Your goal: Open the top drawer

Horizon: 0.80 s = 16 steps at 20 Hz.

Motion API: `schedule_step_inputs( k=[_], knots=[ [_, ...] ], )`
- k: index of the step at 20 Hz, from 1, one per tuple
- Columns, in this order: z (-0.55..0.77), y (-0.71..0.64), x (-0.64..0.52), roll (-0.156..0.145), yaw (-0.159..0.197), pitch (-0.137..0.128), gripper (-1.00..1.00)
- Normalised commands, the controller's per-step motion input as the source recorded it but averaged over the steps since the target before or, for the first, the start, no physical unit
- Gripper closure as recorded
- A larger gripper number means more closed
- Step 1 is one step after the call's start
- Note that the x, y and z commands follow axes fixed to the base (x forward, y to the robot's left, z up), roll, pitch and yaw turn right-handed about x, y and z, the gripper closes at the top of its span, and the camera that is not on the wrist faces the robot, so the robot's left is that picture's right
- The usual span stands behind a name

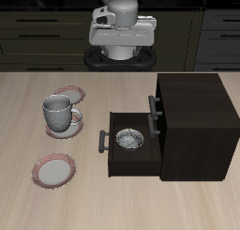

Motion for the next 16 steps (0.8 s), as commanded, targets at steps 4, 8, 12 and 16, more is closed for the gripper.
schedule_step_inputs(
  k=[4,8,12,16],
  knots=[
    [0.05,-0.1,0.2,-0.03,-0.031,-0.001,-1.0],
    [0.02,-0.11,0.38,-0.027,-0.005,-0.029,-1.0],
    [-0.02,-0.1,0.42,-0.022,-0.014,-0.001,-1.0],
    [0.08,-0.12,0.36,0.002,-0.069,-0.018,-1.0]
  ],
)
